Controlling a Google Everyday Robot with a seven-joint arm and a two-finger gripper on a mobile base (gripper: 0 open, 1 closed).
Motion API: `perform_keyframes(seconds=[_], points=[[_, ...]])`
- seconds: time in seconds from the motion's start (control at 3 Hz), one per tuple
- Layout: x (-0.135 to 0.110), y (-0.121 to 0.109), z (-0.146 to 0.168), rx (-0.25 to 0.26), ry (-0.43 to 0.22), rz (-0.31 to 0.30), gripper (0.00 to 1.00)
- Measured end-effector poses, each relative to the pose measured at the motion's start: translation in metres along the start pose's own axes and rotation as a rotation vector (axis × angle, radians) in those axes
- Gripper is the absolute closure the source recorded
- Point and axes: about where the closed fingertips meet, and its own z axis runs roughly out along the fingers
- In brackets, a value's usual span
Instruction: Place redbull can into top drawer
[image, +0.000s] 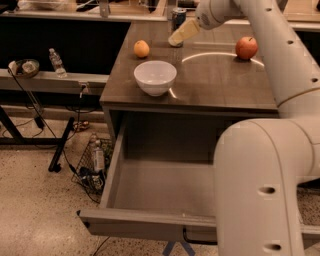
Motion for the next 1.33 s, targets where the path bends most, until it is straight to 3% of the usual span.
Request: perform_keyframes(seconds=[0.33,0.67,1.33], points=[[-0.014,-0.034,0.038,0.135,-0.048,0.107,0.00],[-0.009,-0.031,0.041,0.123,-0.045,0.121,0.00],[0.006,-0.048,0.061,0.182,-0.147,0.290,0.00]])
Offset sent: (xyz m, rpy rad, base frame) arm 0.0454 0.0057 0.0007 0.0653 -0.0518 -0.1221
